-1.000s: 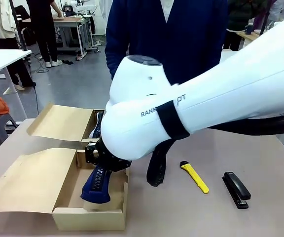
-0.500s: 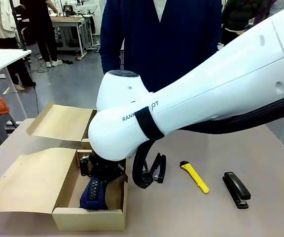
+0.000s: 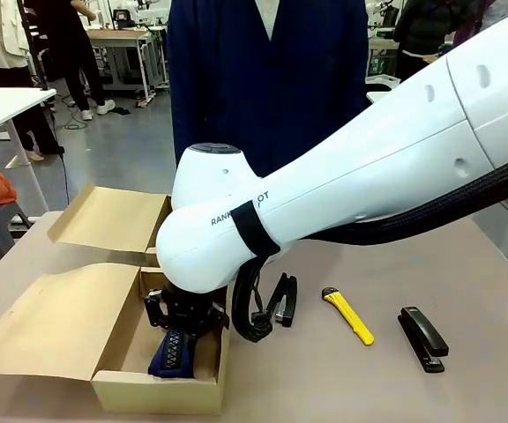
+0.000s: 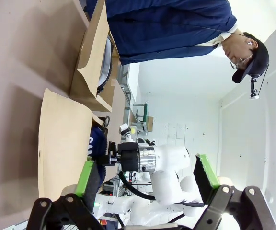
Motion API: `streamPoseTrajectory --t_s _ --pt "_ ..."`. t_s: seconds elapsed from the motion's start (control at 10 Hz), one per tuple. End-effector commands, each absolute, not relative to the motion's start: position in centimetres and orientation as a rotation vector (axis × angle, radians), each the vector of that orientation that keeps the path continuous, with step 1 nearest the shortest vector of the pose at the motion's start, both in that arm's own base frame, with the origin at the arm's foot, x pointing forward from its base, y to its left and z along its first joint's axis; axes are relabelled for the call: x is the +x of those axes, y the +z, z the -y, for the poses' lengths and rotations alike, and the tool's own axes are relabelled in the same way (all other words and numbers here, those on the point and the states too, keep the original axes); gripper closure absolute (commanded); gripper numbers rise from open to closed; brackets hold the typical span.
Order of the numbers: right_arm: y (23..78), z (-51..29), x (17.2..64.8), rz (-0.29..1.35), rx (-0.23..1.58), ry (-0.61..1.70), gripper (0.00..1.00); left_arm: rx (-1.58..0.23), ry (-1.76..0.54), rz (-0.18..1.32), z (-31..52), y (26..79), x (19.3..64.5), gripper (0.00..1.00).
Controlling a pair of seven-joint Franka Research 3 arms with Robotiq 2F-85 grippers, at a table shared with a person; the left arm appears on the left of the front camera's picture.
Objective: Place items inside the box.
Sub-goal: Pick up a Pencil pouch or Stapler and place it inside the Mailer Box closest to the robot.
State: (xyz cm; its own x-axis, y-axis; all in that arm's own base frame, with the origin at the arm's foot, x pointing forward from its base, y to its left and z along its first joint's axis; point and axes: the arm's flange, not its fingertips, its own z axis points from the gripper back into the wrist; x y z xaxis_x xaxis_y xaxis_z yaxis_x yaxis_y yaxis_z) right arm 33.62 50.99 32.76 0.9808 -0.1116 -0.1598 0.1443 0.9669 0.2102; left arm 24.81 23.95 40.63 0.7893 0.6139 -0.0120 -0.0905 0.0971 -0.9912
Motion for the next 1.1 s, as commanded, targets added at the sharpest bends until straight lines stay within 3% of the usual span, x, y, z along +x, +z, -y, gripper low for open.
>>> streamPoseTrajectory --t_s 0.0,0.1,0.4,0.6,1.0 --pt "33.5 -51.1 33.9 -0.166 0.231 -0.108 0.24 -1.394 0.530 0.481 -23.7 40.7 24.7 0.00" --pt "33.4 -51.1 33.9 -0.165 0.233 -0.109 0.00 -1.394 0.530 0.481 -23.7 40.7 24.7 0.00" --pt "34.4 -50.0 33.9 -0.169 0.278 -0.106 0.04 -1.394 0.530 0.481 -23.7 40.7 24.7 0.00" --pt "36.1 -48.5 33.7 -0.158 0.327 -0.094 0.00 -1.394 0.530 0.481 -23.7 40.7 24.7 0.00" --pt "43.8 -40.5 29.9 -0.160 0.472 0.107 0.00 -1.394 0.530 0.481 -23.7 40.7 24.7 0.00"
